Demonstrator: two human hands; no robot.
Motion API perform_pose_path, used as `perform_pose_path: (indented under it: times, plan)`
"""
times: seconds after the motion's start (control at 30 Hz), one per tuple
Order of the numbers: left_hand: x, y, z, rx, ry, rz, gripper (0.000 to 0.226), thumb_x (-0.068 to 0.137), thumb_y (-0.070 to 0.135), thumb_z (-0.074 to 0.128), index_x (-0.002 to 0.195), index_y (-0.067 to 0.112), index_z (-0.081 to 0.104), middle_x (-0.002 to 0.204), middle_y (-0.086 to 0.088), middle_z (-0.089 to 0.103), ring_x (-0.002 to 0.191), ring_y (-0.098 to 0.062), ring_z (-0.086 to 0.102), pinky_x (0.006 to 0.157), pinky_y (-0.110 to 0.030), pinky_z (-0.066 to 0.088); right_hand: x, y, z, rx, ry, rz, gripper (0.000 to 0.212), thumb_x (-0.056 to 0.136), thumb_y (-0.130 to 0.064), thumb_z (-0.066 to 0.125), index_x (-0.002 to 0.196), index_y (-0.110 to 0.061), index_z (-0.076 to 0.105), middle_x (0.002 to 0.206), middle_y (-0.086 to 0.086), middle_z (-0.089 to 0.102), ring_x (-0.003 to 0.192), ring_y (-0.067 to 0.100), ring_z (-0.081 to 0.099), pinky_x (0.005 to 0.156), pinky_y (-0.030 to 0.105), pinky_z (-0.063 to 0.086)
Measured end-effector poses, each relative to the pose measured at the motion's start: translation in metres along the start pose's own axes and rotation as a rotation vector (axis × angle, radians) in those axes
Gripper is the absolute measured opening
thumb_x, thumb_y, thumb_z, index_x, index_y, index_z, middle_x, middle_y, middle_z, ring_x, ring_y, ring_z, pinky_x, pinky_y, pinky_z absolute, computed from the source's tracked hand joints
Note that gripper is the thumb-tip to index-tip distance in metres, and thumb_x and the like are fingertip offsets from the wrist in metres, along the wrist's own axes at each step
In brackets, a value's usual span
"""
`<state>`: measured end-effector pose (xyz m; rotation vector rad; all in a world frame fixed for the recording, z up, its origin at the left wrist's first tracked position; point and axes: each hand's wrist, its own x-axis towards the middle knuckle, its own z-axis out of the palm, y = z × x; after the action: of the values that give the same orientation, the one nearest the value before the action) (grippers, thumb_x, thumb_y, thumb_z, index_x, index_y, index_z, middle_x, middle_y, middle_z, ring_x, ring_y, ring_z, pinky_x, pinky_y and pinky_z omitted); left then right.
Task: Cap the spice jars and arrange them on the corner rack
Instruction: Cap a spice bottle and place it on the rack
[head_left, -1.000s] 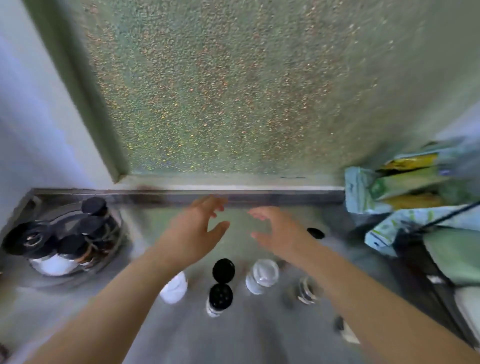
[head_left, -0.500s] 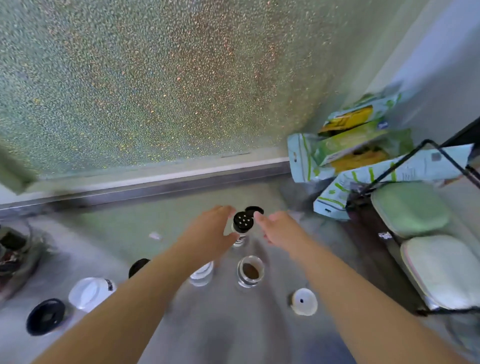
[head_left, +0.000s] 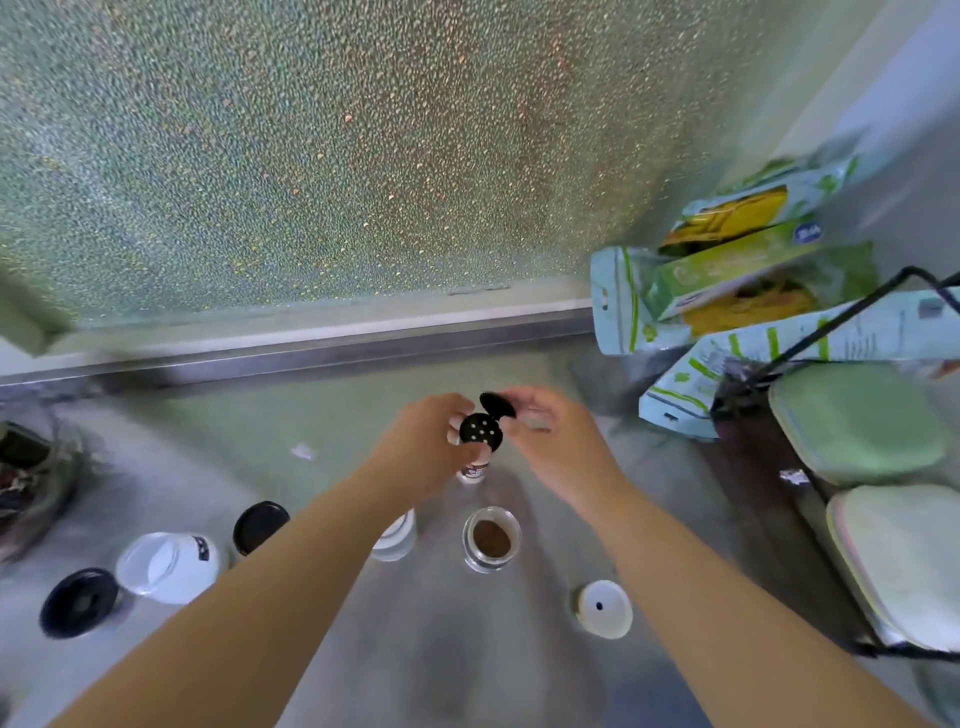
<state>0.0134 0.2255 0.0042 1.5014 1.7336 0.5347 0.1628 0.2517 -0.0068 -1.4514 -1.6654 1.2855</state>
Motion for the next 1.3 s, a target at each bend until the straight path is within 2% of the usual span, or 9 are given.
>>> perform_pose_path:
  times: [0.1,0.27,0.33,0.43,0.53,0.83,1.0,1.13,1.3]
  plan:
    - [-0.004,-0.001,-0.006,-0.024,-0.012,-0.009,0.048,0.075,0.012,0.069,0.120,0.012,0.052,0.108,-0.004,0.062,0.088,-0.015,0.057,0.085,-0.027,0.047,-0.008,-0.003,-0.004,-0.077,-0.088,-0.018,0.026,0.080,-0.013,0.064,0.088,-0.038,0.064,0.104,-0.016,0.063,0.104,0.003,0.057,0.086,0.016,0.042]
    - [-0.012,0.005,-0.015,0.001,0.012,0.060,0.034,0.079,0.001,0.052,0.106,0.018,0.063,0.098,0.001,0.065,0.085,-0.015,0.061,0.085,-0.029,0.049,-0.009,-0.009,0.003,-0.152,-0.092,-0.027,0.005,0.084,-0.019,0.062,0.086,-0.022,0.067,0.104,-0.013,0.064,0.101,0.005,0.058,0.086,0.020,0.045]
    - [-0.014,0.007,-0.015,0.060,0.020,0.065,0.035,0.080,0.000,0.048,0.104,0.017,0.065,0.097,0.000,0.062,0.085,-0.014,0.059,0.085,-0.025,0.046,-0.006,-0.010,0.008,-0.178,-0.051,-0.020,0.011,0.085,-0.015,0.062,0.094,-0.020,0.066,0.097,-0.012,0.064,0.095,0.006,0.060,0.083,0.021,0.047]
    - [-0.014,0.003,-0.013,0.141,0.012,0.082,0.041,0.081,-0.004,0.043,0.112,0.015,0.063,0.116,-0.003,0.062,0.102,-0.021,0.059,0.092,-0.026,0.042,-0.003,-0.008,0.011,-0.208,-0.058,-0.008,0.025,0.085,-0.012,0.062,0.109,-0.019,0.064,0.104,-0.008,0.064,0.094,0.008,0.061,0.083,0.019,0.046]
    - [-0.012,-0.005,-0.009,0.241,-0.036,0.115,0.052,0.079,-0.007,0.042,0.121,0.019,0.057,0.128,0.000,0.055,0.116,-0.020,0.051,0.097,-0.022,0.035,0.000,-0.008,0.011,-0.217,-0.092,0.029,0.026,0.084,-0.012,0.063,0.109,-0.022,0.064,0.102,-0.009,0.064,0.093,0.010,0.061,0.086,0.020,0.045]
    - [-0.011,-0.006,-0.010,0.267,-0.027,0.101,0.054,0.079,-0.004,0.043,0.123,0.024,0.054,0.125,0.000,0.055,0.114,-0.020,0.051,0.092,-0.026,0.039,0.002,-0.010,0.008,-0.290,-0.155,0.030,0.025,0.086,-0.019,0.062,0.110,-0.025,0.060,0.109,-0.009,0.064,0.099,0.008,0.058,0.087,0.020,0.042]
    - [-0.018,-0.004,-0.018,0.185,0.072,0.106,0.047,0.079,-0.003,0.045,0.119,0.019,0.055,0.122,-0.001,0.056,0.110,-0.021,0.054,0.092,-0.028,0.042,0.000,-0.010,0.013,-0.464,-0.247,-0.044,0.051,0.076,-0.023,0.069,0.123,-0.026,0.050,0.116,-0.007,0.059,0.107,0.010,0.055,0.087,0.018,0.039]
    - [-0.026,-0.008,-0.023,0.187,0.092,0.105,0.042,0.082,0.002,0.047,0.120,0.018,0.053,0.124,-0.001,0.056,0.109,-0.021,0.055,0.093,-0.033,0.045,0.001,-0.007,0.022,-0.583,-0.217,-0.089,0.045,0.078,-0.017,0.069,0.118,-0.024,0.049,0.113,0.000,0.060,0.103,0.019,0.057,0.086,0.025,0.045]
    - [-0.033,-0.015,-0.029,0.182,0.096,0.095,0.039,0.084,0.008,0.051,0.121,0.020,0.052,0.124,0.001,0.056,0.109,-0.018,0.055,0.089,-0.026,0.041,-0.002,-0.012,0.022,-0.587,-0.169,-0.121,0.045,0.080,-0.016,0.067,0.121,-0.021,0.049,0.113,0.004,0.062,0.103,0.022,0.058,0.086,0.026,0.045]
